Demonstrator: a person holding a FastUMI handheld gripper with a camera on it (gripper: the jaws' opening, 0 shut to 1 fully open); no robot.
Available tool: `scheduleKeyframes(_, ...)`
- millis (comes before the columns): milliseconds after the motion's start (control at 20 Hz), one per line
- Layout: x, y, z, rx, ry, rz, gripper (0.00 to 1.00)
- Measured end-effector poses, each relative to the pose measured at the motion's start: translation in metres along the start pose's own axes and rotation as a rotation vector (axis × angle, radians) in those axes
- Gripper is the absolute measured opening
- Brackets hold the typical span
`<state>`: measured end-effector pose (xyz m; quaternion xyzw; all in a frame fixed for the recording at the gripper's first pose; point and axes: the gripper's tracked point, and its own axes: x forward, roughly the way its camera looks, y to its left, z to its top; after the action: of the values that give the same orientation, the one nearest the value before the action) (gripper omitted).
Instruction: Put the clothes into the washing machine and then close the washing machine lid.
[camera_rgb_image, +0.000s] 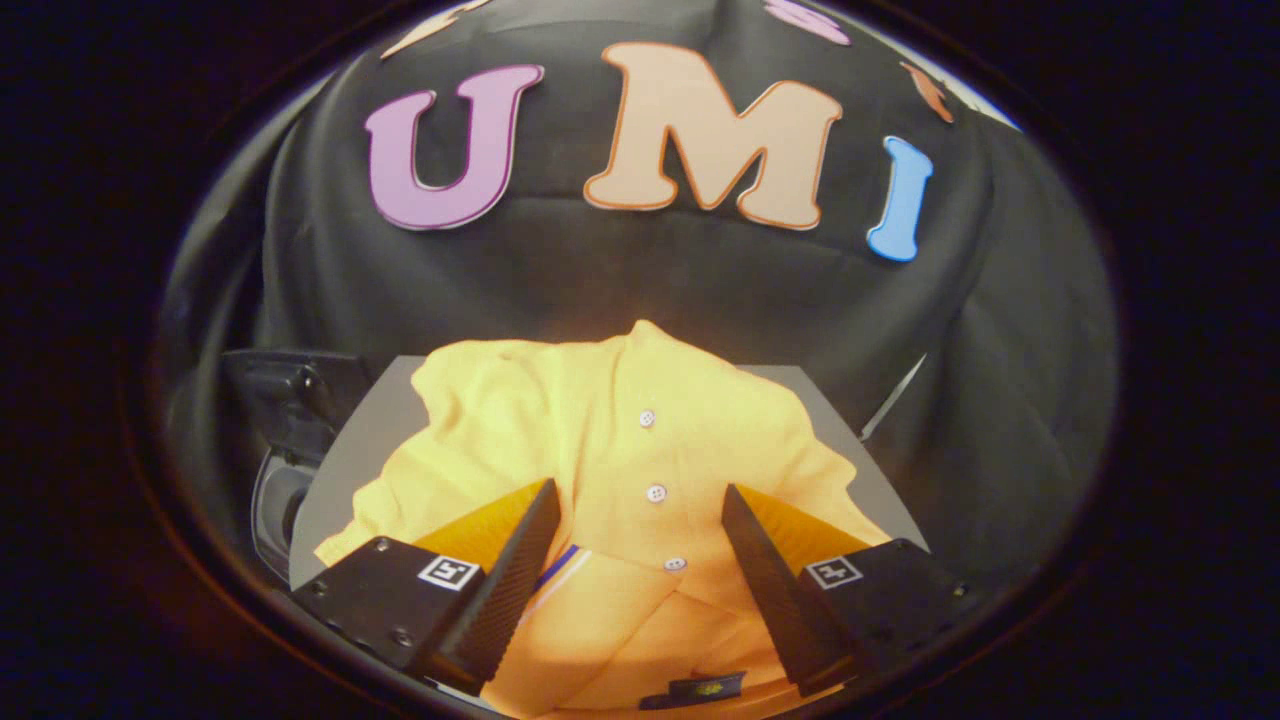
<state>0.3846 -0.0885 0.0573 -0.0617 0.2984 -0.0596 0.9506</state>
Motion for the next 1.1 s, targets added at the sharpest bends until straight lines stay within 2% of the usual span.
scheduleKeyframes(50, 0.002, 0.001, -0.01, 0.053, 0.058, 0.019, 0.98)
scheduleKeyframes(100, -0.003, -0.002, -0.006, 0.082, 0.045, 0.022, 0.93)
scheduleKeyframes(200, -0.001, -0.007, -0.008, 0.047, 0.043, 0.007, 0.83)
scheduleKeyframes(250, -0.001, -0.008, -0.004, 0.018, 0.002, 0.003, 0.78)
scheduleKeyframes(300, 0.002, -0.005, -0.004, 0.009, -0.027, 0.003, 0.78)
scheduleKeyframes(450, -0.002, -0.003, 0.0, 0.01, -0.071, -0.023, 0.47)
scheduleKeyframes(600, -0.012, 0.003, -0.01, 0.022, -0.055, -0.051, 0.29)
scheduleKeyframes(650, -0.015, 0.008, -0.007, -0.012, -0.091, -0.04, 0.21)
scheduleKeyframes(700, -0.014, 0.013, -0.01, -0.076, -0.104, -0.021, 0.21)
scheduleKeyframes(750, -0.018, 0.011, -0.008, -0.126, -0.126, -0.023, 0.16)
scheduleKeyframes(800, -0.021, 0.013, -0.008, -0.119, -0.141, -0.036, 0.1)
scheduleKeyframes(1000, -0.027, 0.015, -0.008, -0.063, -0.17, -0.004, 0.02)
scheduleKeyframes(1100, -0.032, 0.015, -0.008, -0.021, -0.176, 0.013, 0.01)
